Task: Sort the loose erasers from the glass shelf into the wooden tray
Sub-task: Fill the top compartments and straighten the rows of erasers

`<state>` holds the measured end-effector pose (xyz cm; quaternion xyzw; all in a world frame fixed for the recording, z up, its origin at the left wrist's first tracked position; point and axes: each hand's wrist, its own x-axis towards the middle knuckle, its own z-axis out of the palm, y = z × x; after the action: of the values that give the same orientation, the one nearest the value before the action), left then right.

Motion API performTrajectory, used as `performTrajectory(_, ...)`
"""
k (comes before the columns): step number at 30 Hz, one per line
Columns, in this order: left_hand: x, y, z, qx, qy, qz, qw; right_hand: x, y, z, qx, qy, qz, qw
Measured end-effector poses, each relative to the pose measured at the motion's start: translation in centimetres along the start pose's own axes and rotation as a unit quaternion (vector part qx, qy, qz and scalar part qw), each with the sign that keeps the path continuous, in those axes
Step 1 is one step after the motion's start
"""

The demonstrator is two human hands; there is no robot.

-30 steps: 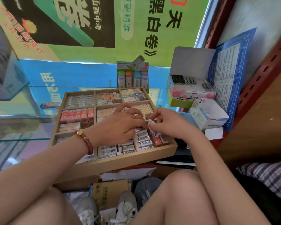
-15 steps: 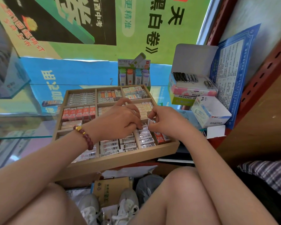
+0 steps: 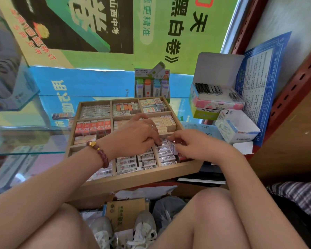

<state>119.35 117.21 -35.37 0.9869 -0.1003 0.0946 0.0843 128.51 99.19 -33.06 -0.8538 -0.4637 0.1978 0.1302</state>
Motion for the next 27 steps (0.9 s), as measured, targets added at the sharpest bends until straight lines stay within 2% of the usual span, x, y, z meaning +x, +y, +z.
performTrajectory(7, -0.3, 0.0, -0.1, -0.007, -0.014, -0.009, 1.000, 0.1, -0.8, -0.6, -0.020, 0.032, 0.013, 0.999)
performTrajectory(12, -0.3, 0.2, -0.2, -0.012, -0.012, -0.016, 1.000, -0.2, -2.0, -0.2, -0.118, 0.030, 0.027, 0.992)
performTrajectory(15, -0.3, 0.2, -0.3, -0.012, -0.018, -0.018, 1.000, -0.3, -1.5, -0.3, -0.097, 0.051, 0.032, 0.993)
performTrajectory(20, -0.4, 0.3, -0.5, -0.030, -0.023, -0.029, 0.999, -0.1, -0.8, -0.2, -0.037, 0.027, 0.034, 0.998)
performTrajectory(27, -0.7, 0.1, -0.4, -0.034, -0.022, -0.024, 0.999, 0.1, -1.1, 0.0, -0.051, 0.033, 0.051, 0.997)
